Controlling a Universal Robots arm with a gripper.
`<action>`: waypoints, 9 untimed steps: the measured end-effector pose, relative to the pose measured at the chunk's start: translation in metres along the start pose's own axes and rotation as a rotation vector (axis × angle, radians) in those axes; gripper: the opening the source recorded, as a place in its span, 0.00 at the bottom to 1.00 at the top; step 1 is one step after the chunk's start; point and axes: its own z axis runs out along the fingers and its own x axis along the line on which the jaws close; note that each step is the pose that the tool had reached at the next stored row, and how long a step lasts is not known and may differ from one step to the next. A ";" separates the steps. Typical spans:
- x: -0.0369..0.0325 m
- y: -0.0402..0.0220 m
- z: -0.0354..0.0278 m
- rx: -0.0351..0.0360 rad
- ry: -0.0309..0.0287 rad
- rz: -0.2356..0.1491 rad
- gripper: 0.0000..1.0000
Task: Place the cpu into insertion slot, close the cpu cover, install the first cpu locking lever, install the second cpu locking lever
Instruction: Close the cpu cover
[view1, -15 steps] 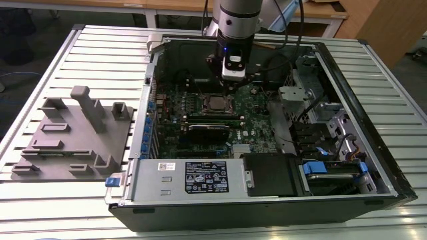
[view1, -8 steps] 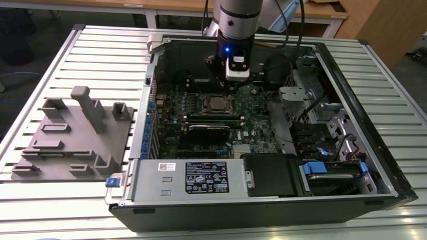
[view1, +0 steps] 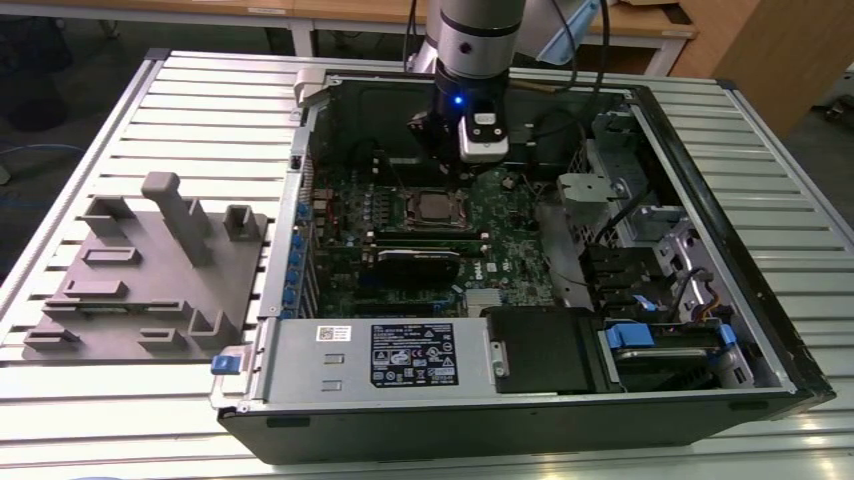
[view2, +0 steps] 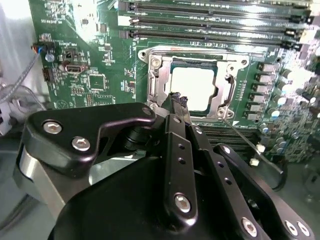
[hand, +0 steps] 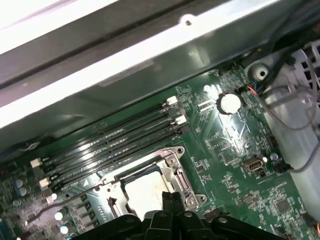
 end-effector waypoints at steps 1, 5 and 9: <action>0.0000 0.0000 0.0000 -0.0002 0.0001 -0.014 0.10; 0.0000 0.0000 0.0000 -0.0010 0.0005 -0.078 0.10; 0.0000 0.0000 0.0001 -0.0019 0.0009 -0.141 0.10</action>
